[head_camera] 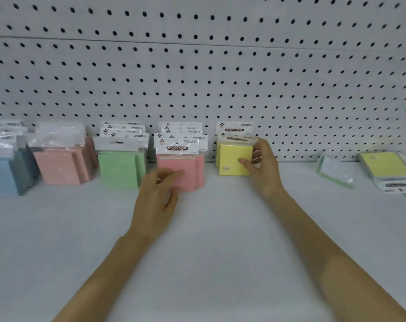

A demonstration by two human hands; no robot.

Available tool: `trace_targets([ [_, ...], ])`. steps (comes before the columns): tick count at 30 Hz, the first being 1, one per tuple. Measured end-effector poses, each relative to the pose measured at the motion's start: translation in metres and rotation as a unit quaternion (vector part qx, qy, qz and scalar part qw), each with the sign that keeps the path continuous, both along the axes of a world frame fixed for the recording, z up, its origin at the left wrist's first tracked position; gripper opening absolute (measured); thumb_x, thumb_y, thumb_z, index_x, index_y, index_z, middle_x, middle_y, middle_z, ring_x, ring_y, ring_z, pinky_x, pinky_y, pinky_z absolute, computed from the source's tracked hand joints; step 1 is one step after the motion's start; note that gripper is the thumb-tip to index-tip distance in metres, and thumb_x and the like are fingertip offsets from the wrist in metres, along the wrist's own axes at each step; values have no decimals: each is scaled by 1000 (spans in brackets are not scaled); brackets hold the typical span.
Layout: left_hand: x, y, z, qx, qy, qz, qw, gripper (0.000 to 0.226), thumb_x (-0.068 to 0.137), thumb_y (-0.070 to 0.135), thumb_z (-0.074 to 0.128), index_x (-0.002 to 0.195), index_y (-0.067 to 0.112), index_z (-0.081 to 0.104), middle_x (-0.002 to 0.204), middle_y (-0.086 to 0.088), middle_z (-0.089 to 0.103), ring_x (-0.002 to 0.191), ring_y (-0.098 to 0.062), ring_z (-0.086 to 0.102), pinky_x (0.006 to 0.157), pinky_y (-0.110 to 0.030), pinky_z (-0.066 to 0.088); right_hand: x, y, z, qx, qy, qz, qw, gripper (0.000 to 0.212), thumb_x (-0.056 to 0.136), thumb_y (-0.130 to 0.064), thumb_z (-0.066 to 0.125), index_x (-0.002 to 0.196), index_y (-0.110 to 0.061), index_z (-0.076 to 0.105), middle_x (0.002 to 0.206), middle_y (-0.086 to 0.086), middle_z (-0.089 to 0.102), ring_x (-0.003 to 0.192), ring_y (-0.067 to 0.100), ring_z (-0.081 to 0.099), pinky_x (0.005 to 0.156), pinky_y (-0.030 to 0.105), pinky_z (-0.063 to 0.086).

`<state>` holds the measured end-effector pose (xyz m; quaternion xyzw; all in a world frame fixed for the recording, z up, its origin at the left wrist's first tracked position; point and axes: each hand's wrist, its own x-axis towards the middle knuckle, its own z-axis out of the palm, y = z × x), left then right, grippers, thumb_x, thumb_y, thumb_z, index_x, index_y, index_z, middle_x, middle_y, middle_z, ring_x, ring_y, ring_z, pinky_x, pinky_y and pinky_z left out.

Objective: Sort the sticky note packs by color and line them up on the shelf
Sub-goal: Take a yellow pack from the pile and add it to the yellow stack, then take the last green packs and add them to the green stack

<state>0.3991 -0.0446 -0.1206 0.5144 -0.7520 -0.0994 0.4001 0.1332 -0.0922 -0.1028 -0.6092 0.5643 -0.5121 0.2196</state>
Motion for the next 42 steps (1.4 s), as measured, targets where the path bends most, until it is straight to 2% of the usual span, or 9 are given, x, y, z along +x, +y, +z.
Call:
trace_targets([
  [2,0,0,-1,-7,-19,1,1000,42,84,20,47,124,23,59,114,-2,47,101,-23,52,89,-37,48,0,-4,-4,-13,-2,-7,1000,56,78,-4,70,106,-44,42,102,-4,53,82,13,51,68,6,39],
  [6,1,1,1,-7,-42,1,999,43,83,30,44,125,29,54,115,1,44,101,-22,52,88,-34,47,0,-9,-7,-25,-12,-33,999,65,75,-4,73,120,-36,39,101,-14,47,85,4,52,72,10,43],
  [15,-1,5,7,-3,-88,16,996,43,87,41,48,124,21,61,115,-5,48,102,-21,49,90,-33,44,-1,-12,-10,18,-10,-69,997,73,76,-15,76,136,-25,34,106,-4,42,74,2,50,70,12,43],
  [19,-3,10,12,-19,-164,22,986,48,87,46,45,124,19,58,118,-8,51,105,-21,45,92,-33,35,-16,-1,-7,25,69,-105,992,66,81,-30,71,136,-24,36,118,-5,39,93,9,50,81,31,46],
  [23,-24,15,23,-51,-230,13,972,52,88,49,44,123,14,58,121,-11,54,110,-29,46,93,-39,34,-71,26,-2,45,155,-97,982,58,85,-32,66,136,-20,41,128,-2,40,112,15,48,93,34,44],
  [29,-126,20,30,4,-211,-64,975,64,91,59,29,131,16,53,136,-8,49,123,-26,43,102,-35,30,-184,90,6,52,213,-152,964,50,86,-27,66,132,-16,50,134,1,47,125,18,41,98,24,33],
  [33,-217,24,22,35,-203,-127,970,78,87,71,12,139,21,45,148,-1,37,135,-20,34,108,-25,16,-264,137,4,94,215,-197,952,48,87,-27,64,132,-15,52,136,0,49,128,21,40,97,14,23],
  [39,-331,26,17,44,-176,-184,966,88,82,76,7,141,19,40,152,2,31,138,-15,29,107,-20,14,-354,193,-8,134,216,-218,942,44,89,-27,61,131,-16,54,139,-2,49,130,18,40,104,20,29],
  [42,-365,19,12,68,-169,-167,969,86,79,71,14,142,18,39,154,0,29,141,-15,24,108,-19,12,-376,198,-10,150,222,-181,946,46,90,-28,58,134,-17,51,143,-3,44,134,14,36,110,31,32],
])
